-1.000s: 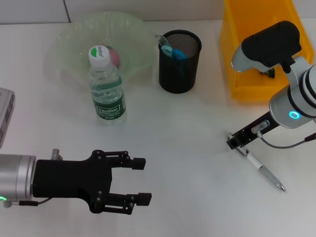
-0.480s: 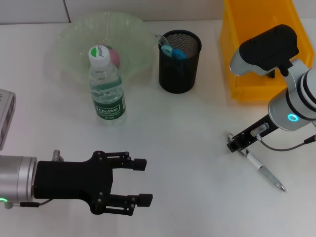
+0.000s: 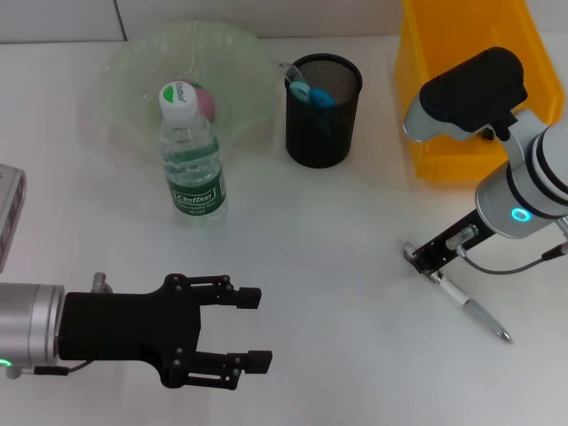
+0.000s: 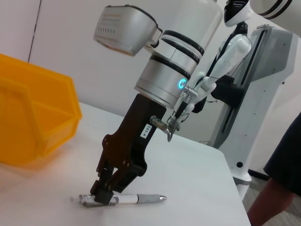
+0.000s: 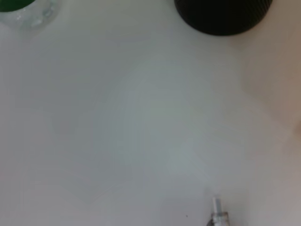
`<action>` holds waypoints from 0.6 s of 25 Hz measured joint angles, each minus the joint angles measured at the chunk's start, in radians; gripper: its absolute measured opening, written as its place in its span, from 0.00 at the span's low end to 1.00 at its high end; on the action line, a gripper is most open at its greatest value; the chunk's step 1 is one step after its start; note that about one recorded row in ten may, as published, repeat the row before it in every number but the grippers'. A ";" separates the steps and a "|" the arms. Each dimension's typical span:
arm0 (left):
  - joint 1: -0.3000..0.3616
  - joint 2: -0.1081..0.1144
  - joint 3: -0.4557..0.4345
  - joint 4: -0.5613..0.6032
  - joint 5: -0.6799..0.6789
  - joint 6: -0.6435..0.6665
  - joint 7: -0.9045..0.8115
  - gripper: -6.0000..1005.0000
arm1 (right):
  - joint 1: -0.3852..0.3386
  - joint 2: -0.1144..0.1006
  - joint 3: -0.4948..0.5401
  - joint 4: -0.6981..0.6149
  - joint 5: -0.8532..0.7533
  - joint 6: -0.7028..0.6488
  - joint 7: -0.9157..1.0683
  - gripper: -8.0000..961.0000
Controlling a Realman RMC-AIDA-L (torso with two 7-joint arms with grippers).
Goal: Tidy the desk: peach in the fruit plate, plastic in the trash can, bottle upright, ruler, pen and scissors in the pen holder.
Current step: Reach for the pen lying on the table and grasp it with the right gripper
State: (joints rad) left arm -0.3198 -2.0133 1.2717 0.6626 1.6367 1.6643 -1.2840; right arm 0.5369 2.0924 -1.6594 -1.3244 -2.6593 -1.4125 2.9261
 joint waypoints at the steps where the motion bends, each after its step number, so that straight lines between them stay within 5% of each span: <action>1: 0.001 0.001 0.000 0.000 0.000 0.000 0.000 0.78 | 0.000 0.000 0.000 0.000 0.000 0.000 0.000 0.16; 9: 0.006 0.002 -0.001 0.000 0.000 0.000 0.000 0.78 | -0.051 0.000 0.102 -0.123 0.051 -0.008 -0.060 0.15; 12: 0.006 0.002 -0.002 0.000 0.000 0.000 -0.001 0.78 | -0.055 -0.002 0.161 -0.132 0.117 -0.038 -0.109 0.01; 15: 0.006 0.003 -0.002 0.000 0.000 0.000 -0.003 0.78 | -0.050 -0.004 0.177 -0.141 0.127 -0.077 -0.125 0.03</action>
State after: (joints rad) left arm -0.3137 -2.0104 1.2699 0.6626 1.6368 1.6643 -1.2870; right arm 0.4874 2.0880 -1.4826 -1.4651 -2.5324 -1.4899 2.8012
